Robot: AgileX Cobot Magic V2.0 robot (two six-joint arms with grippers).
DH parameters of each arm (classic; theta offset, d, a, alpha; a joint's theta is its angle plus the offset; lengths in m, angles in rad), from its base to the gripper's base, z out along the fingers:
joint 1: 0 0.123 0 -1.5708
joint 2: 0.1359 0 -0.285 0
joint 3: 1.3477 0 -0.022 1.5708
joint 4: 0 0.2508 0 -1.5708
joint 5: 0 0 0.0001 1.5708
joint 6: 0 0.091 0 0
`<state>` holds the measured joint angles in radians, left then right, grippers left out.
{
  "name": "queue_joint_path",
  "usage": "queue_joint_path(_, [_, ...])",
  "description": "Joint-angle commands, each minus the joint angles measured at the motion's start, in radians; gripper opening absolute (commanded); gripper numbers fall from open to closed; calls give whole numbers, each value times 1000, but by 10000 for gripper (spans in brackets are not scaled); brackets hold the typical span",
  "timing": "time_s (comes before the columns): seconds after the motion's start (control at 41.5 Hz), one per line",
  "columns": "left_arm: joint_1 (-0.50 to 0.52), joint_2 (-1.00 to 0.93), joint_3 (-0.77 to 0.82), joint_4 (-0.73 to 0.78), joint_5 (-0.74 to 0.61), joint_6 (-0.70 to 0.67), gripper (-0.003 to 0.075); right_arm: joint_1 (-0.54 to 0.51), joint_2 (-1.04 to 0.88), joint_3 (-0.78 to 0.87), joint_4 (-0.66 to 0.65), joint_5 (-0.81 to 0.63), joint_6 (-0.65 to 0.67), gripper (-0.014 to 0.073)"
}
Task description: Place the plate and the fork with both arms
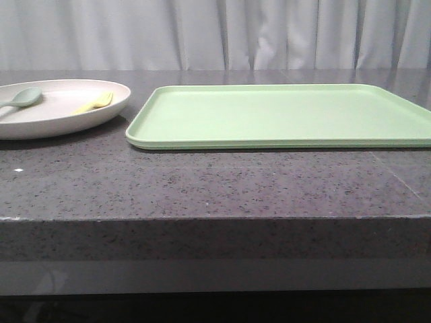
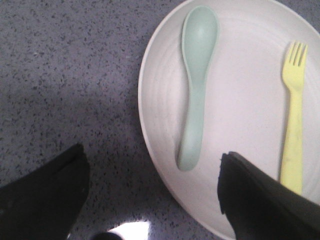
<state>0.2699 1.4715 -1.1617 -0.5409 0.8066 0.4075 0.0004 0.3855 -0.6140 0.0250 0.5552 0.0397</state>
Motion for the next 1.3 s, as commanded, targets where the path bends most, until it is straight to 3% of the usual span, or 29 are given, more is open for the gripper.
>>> queue_joint_path(0.0, [11,27,-70,-86,-16,44,512,1,16,-36,-11,-74,-10,554])
queue_joint_path(0.385, [11,204,-166,-156,-4,50,512,1,16,-36,-11,-74,-10,554])
queue_joint_path(0.554, [11,260,-166,-254,18,107,484,1,16,-36,-11,-74,-10,554])
queue_joint_path(0.722, [11,294,-166,-313,26,133,396,1,16,-36,-11,-73,-10,554])
queue_joint_path(1.276, [11,307,-166,-304,9,133,27,1,16,-36,-11,-73,-10,554])
